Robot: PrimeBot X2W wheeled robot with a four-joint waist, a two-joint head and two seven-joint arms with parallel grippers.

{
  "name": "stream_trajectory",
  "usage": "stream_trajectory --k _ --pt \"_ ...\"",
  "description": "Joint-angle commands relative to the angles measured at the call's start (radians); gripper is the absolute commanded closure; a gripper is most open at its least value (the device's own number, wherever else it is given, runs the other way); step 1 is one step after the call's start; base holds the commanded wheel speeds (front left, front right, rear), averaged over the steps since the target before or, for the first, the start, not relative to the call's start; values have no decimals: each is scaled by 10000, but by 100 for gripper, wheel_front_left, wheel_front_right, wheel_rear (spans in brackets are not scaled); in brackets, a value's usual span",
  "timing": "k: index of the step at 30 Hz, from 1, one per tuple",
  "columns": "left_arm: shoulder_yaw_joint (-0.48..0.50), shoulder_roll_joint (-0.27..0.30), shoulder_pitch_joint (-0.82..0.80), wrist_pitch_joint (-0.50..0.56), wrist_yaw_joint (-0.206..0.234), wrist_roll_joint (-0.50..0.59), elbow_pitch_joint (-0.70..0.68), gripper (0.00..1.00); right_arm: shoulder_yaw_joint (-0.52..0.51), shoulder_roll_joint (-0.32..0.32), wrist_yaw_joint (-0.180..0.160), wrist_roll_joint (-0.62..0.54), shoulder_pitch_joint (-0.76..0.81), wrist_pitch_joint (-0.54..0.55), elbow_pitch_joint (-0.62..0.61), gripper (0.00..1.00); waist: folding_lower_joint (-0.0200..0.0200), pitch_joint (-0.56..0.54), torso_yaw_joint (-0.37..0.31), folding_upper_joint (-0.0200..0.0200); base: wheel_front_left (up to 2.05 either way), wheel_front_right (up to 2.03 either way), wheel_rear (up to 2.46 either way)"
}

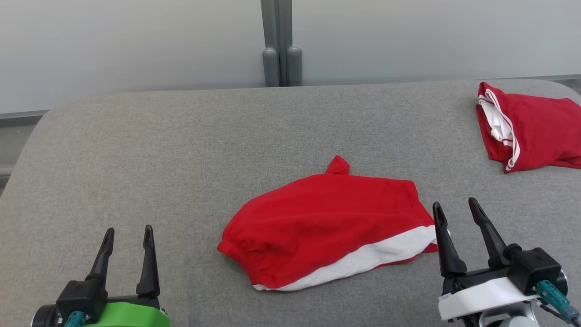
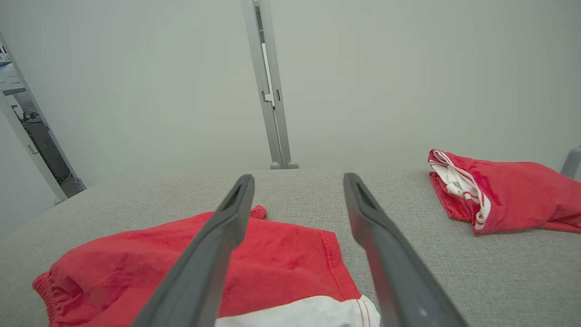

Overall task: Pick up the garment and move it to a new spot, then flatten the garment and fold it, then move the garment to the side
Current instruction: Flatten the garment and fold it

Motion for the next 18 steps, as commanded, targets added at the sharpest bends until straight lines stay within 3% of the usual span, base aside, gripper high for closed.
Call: stream_trajectory --k 1,18 --pt "59 60 126 -1 4 53 28 0 -25 21 -6 -41 182 -39 -106 0 0 -16 -5 0 0 0 0" --pt "355 21 357 -1 4 335 92 0 -67 117 -6 -90 522 -41 -115 0 0 -280 4 0 0 0 0"
